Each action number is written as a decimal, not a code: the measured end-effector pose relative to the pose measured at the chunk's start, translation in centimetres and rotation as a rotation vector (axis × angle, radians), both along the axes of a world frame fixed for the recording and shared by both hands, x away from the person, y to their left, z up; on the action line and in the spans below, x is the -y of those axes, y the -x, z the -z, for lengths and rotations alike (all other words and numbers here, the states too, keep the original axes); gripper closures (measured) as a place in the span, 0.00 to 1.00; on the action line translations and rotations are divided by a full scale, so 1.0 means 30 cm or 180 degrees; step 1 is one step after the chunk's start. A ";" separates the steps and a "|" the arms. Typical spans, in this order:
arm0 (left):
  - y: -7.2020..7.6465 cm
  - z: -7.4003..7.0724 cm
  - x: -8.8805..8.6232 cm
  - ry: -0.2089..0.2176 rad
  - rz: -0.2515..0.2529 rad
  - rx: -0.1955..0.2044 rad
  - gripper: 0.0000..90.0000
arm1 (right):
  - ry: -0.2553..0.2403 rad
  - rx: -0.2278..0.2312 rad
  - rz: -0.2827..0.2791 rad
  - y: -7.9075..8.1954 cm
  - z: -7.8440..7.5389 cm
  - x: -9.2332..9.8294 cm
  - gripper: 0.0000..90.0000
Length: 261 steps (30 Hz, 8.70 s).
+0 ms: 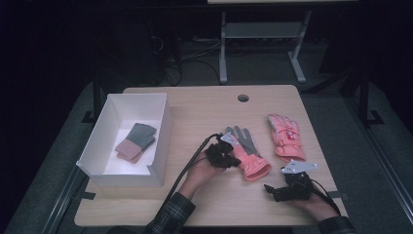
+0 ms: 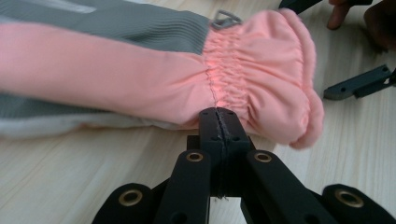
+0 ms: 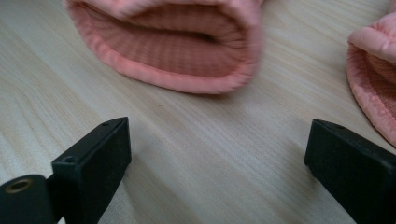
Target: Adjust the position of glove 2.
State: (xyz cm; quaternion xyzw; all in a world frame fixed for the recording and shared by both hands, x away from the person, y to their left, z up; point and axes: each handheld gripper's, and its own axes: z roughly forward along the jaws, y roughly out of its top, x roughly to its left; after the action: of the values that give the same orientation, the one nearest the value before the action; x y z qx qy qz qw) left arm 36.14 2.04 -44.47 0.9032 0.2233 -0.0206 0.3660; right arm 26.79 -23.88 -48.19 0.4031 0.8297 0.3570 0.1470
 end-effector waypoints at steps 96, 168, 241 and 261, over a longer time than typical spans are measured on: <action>0.169 0.110 -0.356 -0.0054 -0.0201 0.0666 0.14 | -0.0085 -0.0328 0.1049 -0.429 -0.210 0.130 0.57; 0.168 0.110 -0.356 -0.0046 -0.0207 0.0680 0.14 | -0.0259 -0.0186 -0.0562 -0.344 -0.413 -0.163 0.98; -0.001 0.060 -0.063 0.0097 -0.0234 0.0350 0.99 | -0.0279 -0.0555 -0.0530 -0.344 -0.088 -0.005 1.00; 0.071 0.031 -0.199 -0.0013 0.0019 0.0113 0.99 | -0.0426 -0.0659 -0.1063 -0.148 -0.086 -0.158 1.00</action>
State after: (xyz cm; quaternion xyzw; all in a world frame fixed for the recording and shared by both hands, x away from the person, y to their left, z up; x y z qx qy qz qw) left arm 34.03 8.03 -45.41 0.9048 0.2142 -0.0052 0.3680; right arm 31.23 -19.14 -45.60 0.3034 0.8701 0.3874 -0.0273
